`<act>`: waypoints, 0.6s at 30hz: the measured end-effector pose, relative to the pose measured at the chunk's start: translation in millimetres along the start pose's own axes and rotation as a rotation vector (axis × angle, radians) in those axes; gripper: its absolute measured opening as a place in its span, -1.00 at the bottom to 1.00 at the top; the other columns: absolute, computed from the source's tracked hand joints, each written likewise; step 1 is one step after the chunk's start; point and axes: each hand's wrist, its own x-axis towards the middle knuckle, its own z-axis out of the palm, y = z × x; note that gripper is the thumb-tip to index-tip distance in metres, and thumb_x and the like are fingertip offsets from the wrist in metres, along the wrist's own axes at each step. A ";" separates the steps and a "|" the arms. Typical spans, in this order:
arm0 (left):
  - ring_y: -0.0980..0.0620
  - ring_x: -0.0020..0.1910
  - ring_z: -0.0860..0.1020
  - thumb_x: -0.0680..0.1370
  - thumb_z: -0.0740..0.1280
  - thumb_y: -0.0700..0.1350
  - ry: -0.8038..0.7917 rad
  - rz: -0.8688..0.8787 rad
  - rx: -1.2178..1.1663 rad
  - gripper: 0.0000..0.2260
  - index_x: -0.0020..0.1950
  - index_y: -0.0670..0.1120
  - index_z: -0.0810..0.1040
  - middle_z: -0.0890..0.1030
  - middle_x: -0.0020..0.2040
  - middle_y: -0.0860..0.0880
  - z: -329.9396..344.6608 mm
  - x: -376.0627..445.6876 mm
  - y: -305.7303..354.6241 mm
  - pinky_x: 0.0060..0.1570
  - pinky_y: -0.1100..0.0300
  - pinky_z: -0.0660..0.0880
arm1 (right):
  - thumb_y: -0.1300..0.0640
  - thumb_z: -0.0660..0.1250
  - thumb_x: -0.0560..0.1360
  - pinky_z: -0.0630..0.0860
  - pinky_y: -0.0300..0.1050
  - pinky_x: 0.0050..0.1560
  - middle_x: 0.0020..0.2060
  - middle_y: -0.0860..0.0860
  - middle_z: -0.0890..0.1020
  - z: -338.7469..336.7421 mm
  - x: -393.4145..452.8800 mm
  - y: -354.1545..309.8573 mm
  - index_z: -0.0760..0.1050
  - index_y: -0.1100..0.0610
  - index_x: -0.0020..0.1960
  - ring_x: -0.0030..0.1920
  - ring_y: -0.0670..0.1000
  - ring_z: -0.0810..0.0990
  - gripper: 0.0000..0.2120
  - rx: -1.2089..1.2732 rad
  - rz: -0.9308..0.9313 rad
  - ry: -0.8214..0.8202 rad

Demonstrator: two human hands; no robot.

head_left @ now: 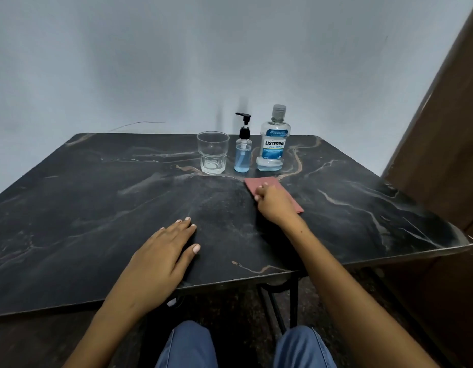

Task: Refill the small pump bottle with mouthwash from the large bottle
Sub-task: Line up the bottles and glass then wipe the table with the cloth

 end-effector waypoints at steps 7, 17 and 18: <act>0.21 0.51 0.13 0.63 0.07 0.07 0.057 -0.002 -0.012 -0.56 0.50 0.00 0.26 0.21 0.53 0.09 0.3 -0.8 0.9 0.45 0.33 -0.06 | 0.21 0.16 0.59 0.17 -0.08 0.44 0.46 0.14 0.31 34.3 -10.1 -65.0 0.48 0.21 0.26 0.48 0.12 0.24 -0.72 0.043 -0.297 -0.124; 0.18 0.45 0.26 0.64 0.11 0.01 0.191 -0.107 -0.039 -0.61 0.47 -0.01 0.31 0.32 0.48 0.08 -0.8 -6.1 0.1 0.39 0.41 -0.09 | 0.21 0.19 0.59 0.26 -0.07 0.44 0.41 -0.02 0.41 40.7 -31.7 -46.6 0.44 0.09 0.36 0.45 -0.01 0.32 -0.65 0.063 -0.493 -0.018; 0.17 0.45 0.27 0.64 0.12 0.00 0.202 -0.117 -0.040 -0.61 0.46 -0.02 0.32 0.34 0.48 0.07 -0.7 -6.2 -0.3 0.39 0.41 -0.08 | 0.24 0.18 0.58 0.29 -0.04 0.42 0.40 0.00 0.43 41.8 -28.6 -50.7 0.46 0.11 0.34 0.44 0.01 0.34 -0.66 0.057 -0.482 -0.006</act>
